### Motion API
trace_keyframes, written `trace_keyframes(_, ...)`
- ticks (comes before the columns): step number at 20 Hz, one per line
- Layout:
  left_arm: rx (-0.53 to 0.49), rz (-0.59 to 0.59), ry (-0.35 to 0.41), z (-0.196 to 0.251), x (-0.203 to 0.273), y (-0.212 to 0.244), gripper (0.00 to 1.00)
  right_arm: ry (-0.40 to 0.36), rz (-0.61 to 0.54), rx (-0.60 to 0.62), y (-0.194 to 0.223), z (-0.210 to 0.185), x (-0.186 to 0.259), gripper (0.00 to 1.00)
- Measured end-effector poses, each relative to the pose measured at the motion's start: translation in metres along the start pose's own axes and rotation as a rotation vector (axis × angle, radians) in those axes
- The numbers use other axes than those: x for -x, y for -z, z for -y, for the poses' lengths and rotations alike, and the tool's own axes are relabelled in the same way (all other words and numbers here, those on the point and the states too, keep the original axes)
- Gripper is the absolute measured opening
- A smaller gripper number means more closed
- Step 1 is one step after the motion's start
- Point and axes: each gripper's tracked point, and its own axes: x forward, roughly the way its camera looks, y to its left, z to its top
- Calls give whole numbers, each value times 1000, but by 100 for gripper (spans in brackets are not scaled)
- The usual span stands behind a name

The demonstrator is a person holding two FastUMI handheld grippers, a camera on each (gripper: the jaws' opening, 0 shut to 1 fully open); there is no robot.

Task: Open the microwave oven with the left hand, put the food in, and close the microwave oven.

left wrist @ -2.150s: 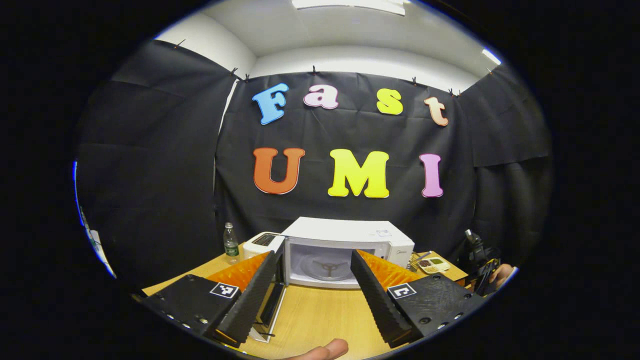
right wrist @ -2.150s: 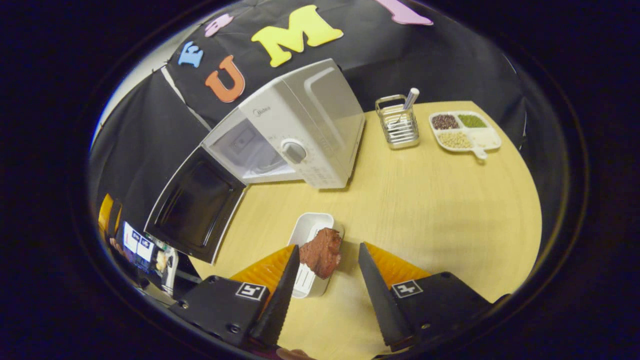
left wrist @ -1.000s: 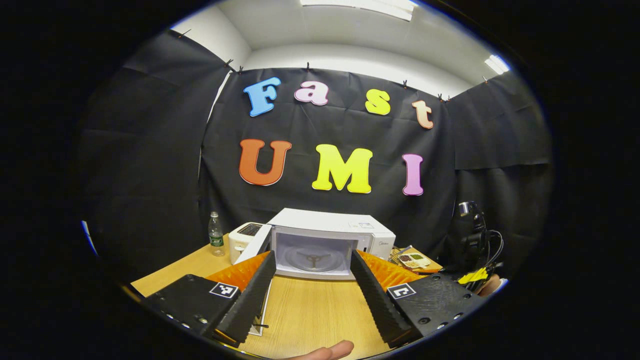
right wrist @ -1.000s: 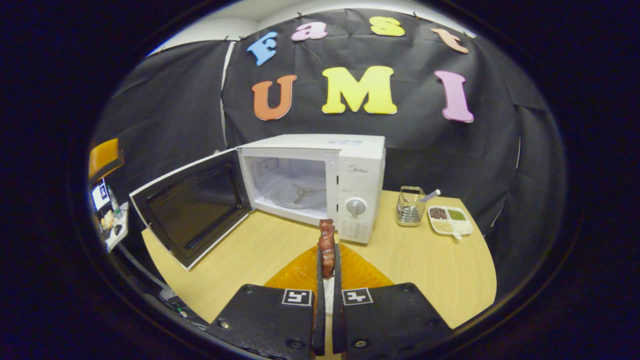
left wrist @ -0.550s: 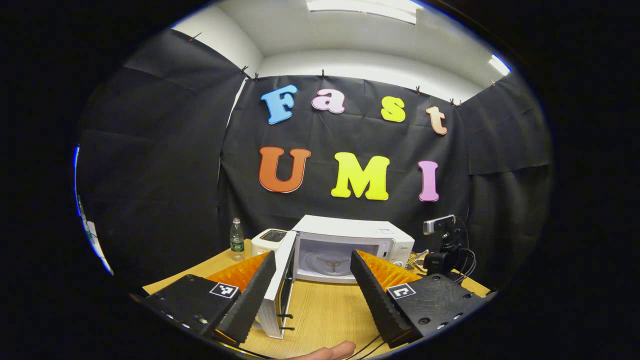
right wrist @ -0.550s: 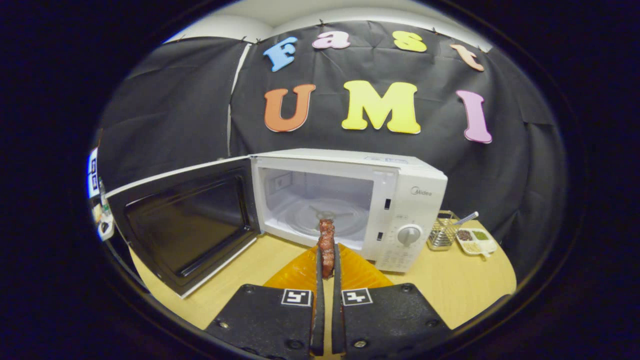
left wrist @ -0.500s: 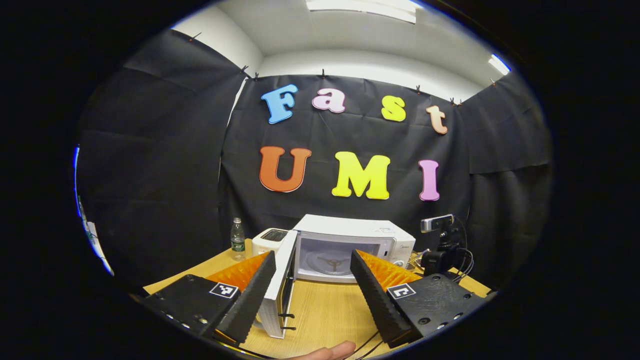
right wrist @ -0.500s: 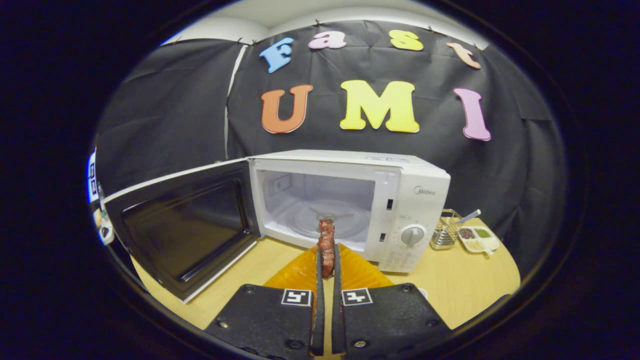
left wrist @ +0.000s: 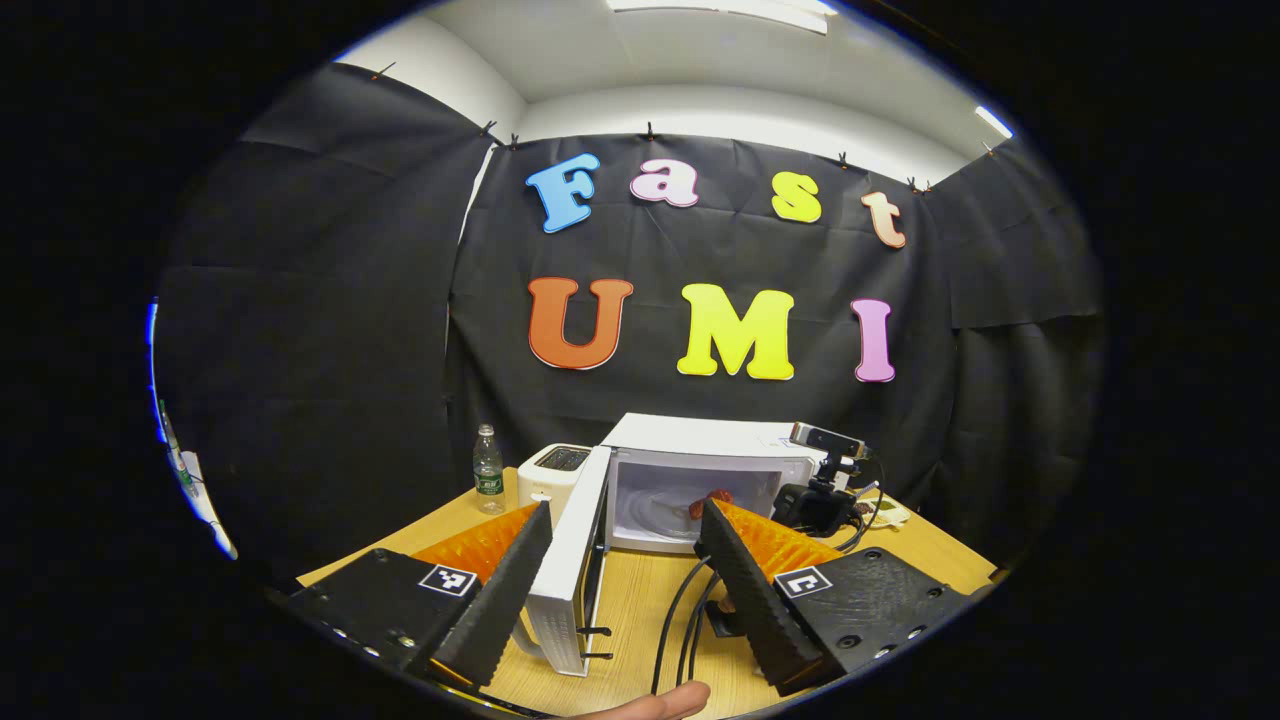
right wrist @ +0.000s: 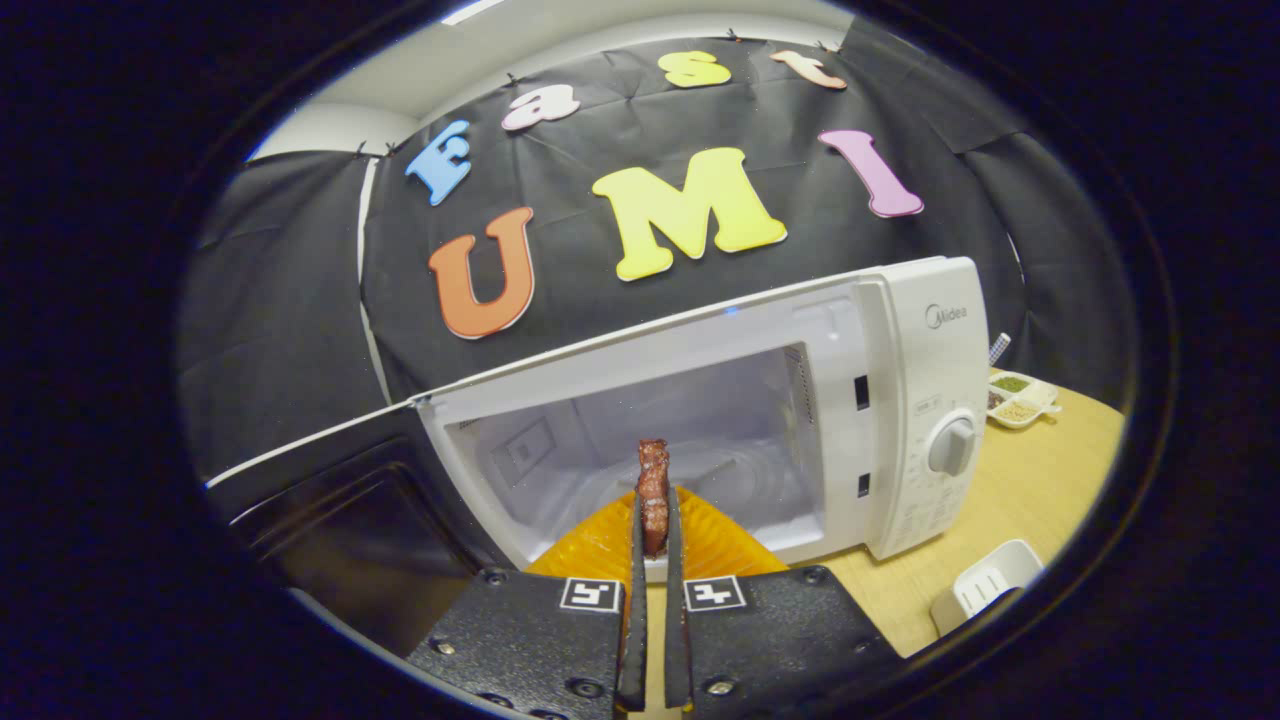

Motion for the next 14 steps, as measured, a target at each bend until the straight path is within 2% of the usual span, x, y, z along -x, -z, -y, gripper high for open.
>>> trace_keyframes(4,-44,-19,17,5,-6,10,92,13,66,-210,-7,-4,-37,10)
trace_keyframes(7,-48,-46,23,5,-12,18,92,28,60,-373,-4,-6,-59,11)
trace_keyframes(9,-49,-61,25,5,-14,21,92,74,47,-463,2,1,-73,11)
trace_keyframes(11,-57,-75,18,1,-16,24,92,105,22,-512,9,8,-86,11)
trace_keyframes(12,-62,-79,15,0,-17,25,93,93,21,-532,10,6,-94,11)
trace_keyframes(13,-64,-85,12,-2,-18,28,92,109,18,-511,16,11,-99,4)
trace_keyframes(14,-65,-90,14,-2,-18,30,92,152,-6,-462,22,18,-103,36)
